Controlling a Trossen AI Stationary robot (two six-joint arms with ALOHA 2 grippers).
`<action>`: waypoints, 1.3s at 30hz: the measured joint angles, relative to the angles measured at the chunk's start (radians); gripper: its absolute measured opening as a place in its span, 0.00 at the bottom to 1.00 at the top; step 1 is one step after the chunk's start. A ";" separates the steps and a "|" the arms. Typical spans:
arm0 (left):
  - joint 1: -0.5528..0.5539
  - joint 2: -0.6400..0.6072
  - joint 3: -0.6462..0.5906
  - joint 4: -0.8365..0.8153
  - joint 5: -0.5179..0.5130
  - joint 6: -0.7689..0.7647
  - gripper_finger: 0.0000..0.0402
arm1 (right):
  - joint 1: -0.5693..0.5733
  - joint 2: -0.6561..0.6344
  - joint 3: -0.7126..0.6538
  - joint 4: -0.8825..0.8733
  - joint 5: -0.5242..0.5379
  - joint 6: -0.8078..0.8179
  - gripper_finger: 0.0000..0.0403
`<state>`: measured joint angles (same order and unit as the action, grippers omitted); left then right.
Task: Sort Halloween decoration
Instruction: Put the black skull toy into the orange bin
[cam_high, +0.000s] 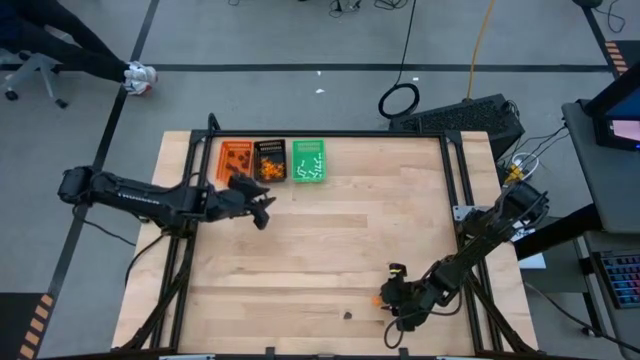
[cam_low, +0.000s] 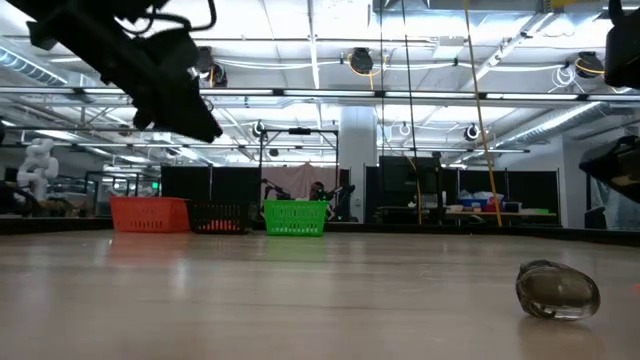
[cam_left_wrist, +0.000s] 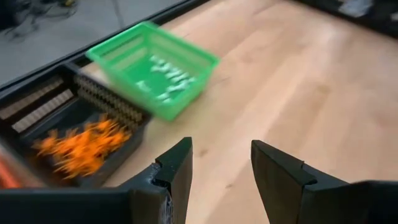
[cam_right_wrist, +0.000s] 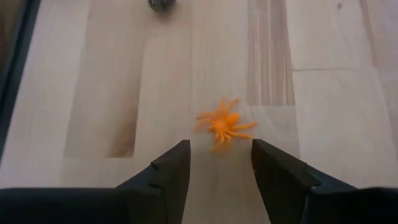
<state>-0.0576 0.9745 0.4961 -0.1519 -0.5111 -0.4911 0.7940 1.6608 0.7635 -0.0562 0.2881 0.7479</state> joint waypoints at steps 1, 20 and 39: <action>-0.022 0.000 0.000 0.017 -0.010 0.000 0.40 | -0.001 0.005 0.000 0.007 0.004 0.000 0.39; -0.299 0.164 0.000 0.429 -0.030 0.162 0.40 | -0.020 0.026 0.000 0.026 0.106 -0.043 0.03; -0.397 0.452 0.002 0.747 -0.029 0.246 0.40 | -0.096 0.015 0.000 0.040 0.116 -0.105 0.00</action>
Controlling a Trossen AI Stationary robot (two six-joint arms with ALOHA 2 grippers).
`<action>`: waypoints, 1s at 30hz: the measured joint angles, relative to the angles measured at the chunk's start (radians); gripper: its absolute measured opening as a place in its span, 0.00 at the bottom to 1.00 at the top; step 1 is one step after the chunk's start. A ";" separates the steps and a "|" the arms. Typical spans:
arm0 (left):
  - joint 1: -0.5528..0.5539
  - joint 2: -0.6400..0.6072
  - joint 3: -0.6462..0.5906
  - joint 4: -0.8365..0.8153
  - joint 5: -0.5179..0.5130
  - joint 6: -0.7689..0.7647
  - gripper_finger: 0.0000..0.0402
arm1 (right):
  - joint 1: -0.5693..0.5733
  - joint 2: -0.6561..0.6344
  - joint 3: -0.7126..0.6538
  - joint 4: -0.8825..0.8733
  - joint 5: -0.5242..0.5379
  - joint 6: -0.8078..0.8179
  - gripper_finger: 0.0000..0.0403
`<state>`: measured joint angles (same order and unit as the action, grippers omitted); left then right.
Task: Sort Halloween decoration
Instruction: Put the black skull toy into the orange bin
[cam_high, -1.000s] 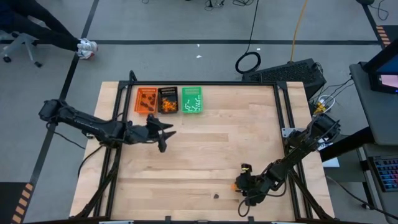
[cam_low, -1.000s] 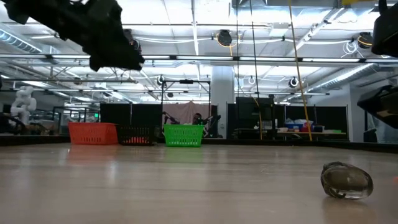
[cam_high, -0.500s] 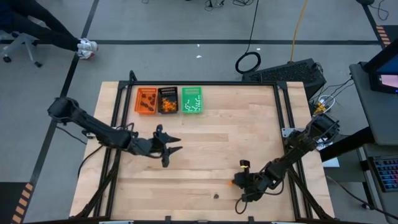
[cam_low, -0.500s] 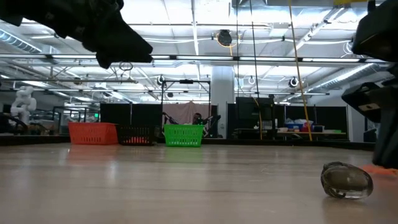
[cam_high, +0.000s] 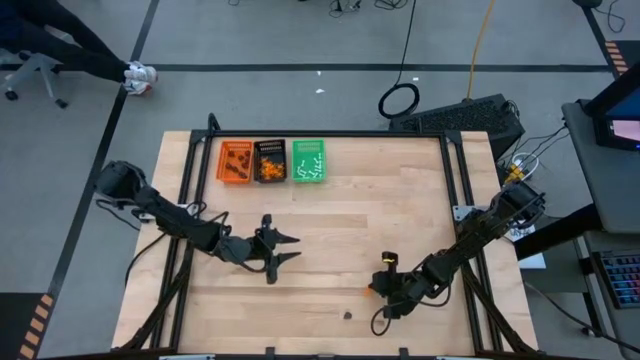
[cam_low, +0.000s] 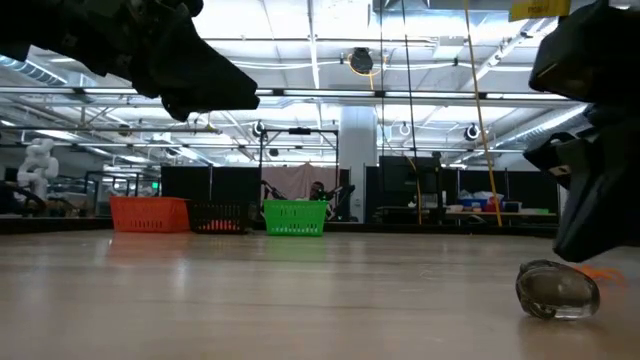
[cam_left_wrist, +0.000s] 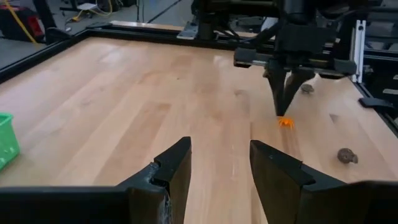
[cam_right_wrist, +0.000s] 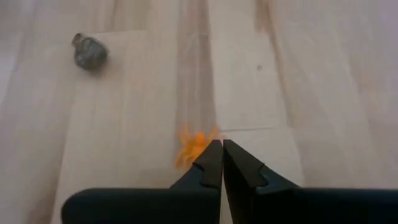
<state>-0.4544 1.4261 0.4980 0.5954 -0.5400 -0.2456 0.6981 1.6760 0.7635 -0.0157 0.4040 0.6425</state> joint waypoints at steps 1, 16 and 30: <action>-0.001 0.004 0.000 0.005 0.000 0.000 0.40 | 0.001 0.000 0.000 0.003 -0.008 -0.003 0.00; -0.036 0.008 0.000 0.057 -0.003 0.024 0.40 | 0.017 0.047 0.000 0.059 -0.033 -0.057 0.41; -0.093 0.033 0.019 0.077 -0.015 0.042 0.40 | 0.008 0.082 0.002 0.062 0.001 -0.075 0.03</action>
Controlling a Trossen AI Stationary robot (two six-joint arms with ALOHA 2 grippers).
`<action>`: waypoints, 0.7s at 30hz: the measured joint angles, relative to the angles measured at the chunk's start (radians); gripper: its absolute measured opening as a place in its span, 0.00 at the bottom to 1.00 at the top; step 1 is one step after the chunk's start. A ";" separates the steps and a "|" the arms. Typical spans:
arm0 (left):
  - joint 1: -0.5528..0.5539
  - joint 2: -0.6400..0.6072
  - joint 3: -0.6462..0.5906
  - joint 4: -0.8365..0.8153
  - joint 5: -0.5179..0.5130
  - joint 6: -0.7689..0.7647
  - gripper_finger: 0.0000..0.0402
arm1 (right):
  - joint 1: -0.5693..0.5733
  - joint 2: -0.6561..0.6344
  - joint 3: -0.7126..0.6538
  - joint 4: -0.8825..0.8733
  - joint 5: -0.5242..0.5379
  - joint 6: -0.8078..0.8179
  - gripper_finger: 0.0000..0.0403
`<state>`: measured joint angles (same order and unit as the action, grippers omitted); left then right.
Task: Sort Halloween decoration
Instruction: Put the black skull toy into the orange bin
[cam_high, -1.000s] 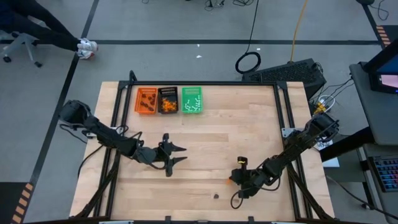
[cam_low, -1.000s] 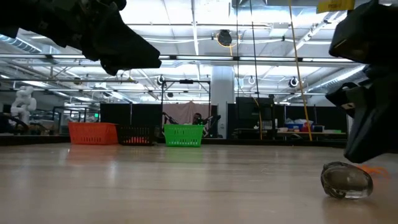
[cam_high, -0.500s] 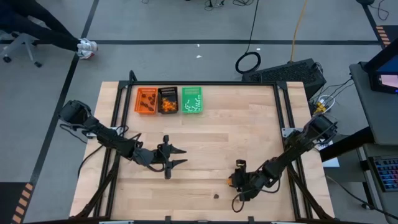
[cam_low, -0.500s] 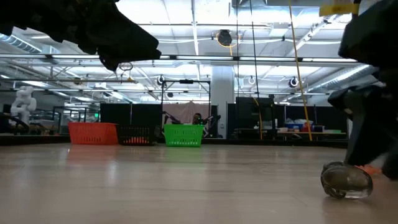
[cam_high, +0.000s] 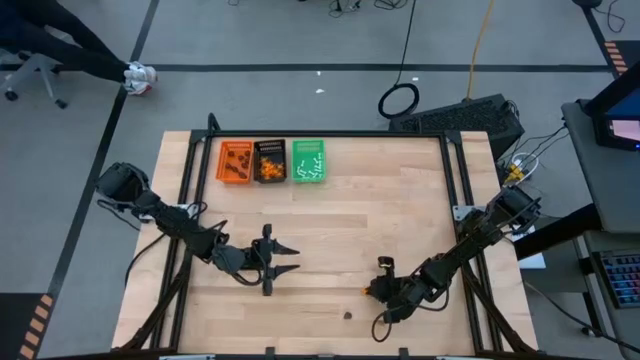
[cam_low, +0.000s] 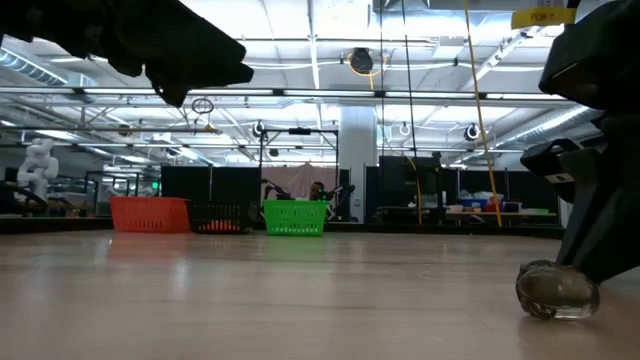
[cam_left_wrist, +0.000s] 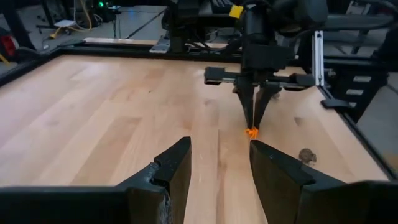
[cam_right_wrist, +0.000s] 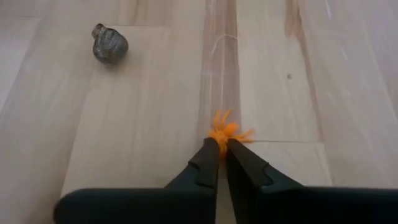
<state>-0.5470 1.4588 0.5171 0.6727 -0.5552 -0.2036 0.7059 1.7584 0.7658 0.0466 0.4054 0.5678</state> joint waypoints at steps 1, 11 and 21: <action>-0.003 0.013 0.012 -0.001 -0.001 0.019 0.40 | -0.001 -0.001 0.000 -0.001 0.010 -0.001 0.03; -0.005 0.240 0.221 -0.009 0.083 0.165 0.40 | -0.020 -0.105 -0.005 -0.027 0.040 -0.049 0.00; -0.015 0.448 0.423 -0.010 0.191 0.193 0.40 | -0.019 -0.267 -0.004 -0.036 0.174 -0.200 0.00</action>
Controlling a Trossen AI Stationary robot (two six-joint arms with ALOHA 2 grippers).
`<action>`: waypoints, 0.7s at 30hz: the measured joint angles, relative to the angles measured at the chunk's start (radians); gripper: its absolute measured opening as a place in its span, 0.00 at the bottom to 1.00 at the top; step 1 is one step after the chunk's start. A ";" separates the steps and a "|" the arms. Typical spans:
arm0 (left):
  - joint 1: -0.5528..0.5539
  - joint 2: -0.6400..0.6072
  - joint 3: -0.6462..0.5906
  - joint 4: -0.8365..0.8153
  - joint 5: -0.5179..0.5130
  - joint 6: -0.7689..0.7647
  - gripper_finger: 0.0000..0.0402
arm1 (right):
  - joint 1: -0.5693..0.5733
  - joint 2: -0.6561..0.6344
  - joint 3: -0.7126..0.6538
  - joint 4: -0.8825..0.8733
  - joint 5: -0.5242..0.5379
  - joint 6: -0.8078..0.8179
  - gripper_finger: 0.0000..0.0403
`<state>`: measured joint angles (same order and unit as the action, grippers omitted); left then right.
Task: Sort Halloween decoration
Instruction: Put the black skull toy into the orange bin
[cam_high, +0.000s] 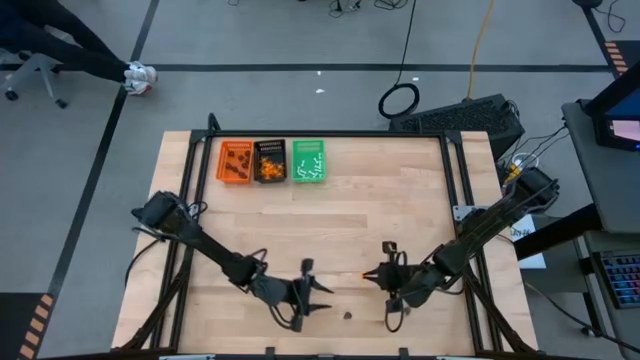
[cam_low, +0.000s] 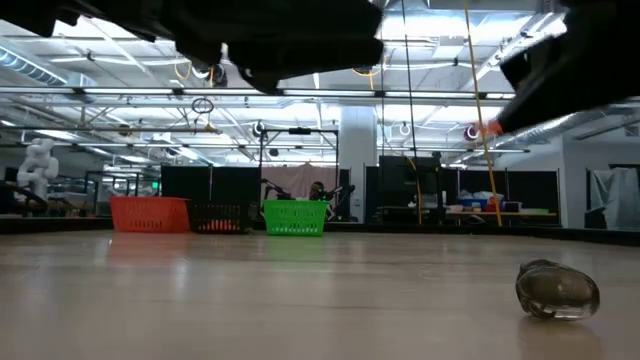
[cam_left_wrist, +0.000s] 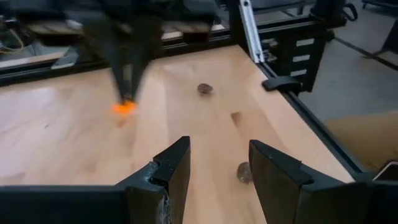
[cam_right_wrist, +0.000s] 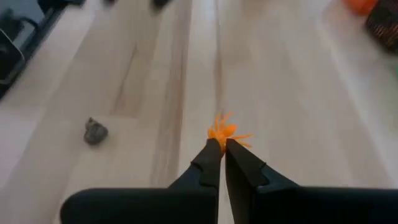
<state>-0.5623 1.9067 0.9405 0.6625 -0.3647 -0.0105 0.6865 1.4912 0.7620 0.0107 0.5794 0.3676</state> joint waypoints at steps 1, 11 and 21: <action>-0.002 0.020 0.021 0.000 0.003 0.005 0.40 | 0.000 -0.016 0.000 -0.001 0.013 -0.017 0.00; -0.010 0.155 0.160 -0.033 -0.004 -0.006 0.40 | 0.000 -0.158 0.000 -0.030 0.083 -0.128 0.00; -0.009 0.156 0.163 -0.036 -0.063 -0.009 0.40 | 0.003 -0.163 0.001 0.181 0.132 -0.513 0.00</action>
<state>-0.5712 2.0624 1.1034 0.6269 -0.4273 -0.0193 0.6891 1.3281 0.7631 0.1916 0.7117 -0.1451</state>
